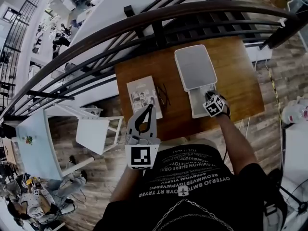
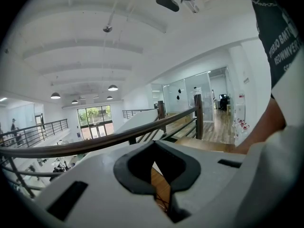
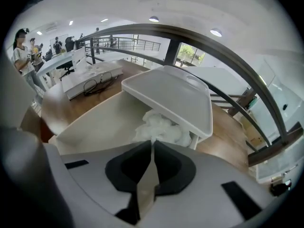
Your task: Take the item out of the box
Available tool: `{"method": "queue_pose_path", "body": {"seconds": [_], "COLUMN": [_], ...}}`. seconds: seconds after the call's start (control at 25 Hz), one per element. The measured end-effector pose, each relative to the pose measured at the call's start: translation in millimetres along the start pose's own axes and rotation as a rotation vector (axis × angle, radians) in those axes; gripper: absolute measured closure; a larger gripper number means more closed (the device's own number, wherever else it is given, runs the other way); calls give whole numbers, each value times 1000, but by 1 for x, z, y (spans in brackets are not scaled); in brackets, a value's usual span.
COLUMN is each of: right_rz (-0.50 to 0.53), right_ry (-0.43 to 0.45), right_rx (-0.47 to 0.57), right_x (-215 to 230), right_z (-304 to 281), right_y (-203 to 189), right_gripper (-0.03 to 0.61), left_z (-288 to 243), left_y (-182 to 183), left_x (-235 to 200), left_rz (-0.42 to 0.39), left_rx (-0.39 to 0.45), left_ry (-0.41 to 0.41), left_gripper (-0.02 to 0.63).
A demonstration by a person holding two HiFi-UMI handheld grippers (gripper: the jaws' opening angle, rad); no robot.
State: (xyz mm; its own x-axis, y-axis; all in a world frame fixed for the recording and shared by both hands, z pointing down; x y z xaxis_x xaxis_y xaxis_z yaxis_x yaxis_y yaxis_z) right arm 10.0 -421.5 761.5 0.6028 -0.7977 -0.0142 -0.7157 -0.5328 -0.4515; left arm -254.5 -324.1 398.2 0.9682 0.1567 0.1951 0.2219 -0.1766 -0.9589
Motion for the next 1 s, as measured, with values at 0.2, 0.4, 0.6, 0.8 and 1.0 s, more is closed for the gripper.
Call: {"method": "queue_pose_path", "body": {"seconds": [0.2, 0.4, 0.6, 0.8, 1.0], "right_rz": [-48, -66, -56, -44, -10], "right_ry": [61, 93, 125, 125, 124], "right_rx": [85, 136, 216, 277, 354], "right_x": [-18, -37, -50, -59, -64], "right_z": [20, 41, 67, 101, 148], "right_y": [4, -3, -8, -7, -5], "right_gripper": [575, 577, 577, 577, 577], "left_z": [5, 12, 16, 25, 37], "left_y": [4, 4, 5, 1, 13], "left_x": [11, 27, 47, 66, 89], "left_rz": [-2, -2, -3, 17, 11], "left_rx": [7, 11, 14, -9, 15], "left_ry": [-21, -38, -48, -36, -31], "left_gripper": [607, 607, 609, 607, 609]}}
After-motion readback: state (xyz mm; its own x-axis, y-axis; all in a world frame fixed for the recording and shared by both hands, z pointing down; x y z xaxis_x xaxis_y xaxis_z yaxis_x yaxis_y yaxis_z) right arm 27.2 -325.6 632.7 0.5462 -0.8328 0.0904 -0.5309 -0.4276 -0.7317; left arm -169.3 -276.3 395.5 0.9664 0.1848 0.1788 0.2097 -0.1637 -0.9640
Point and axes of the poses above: the fingertips, and each gripper's own axes: z backward along the fingers, x to its right, y out of its top, the point moved 2 cm from there along z, backward along the fingers, and after that the axes turned 13 degrees about y, right-handed, at the moved point
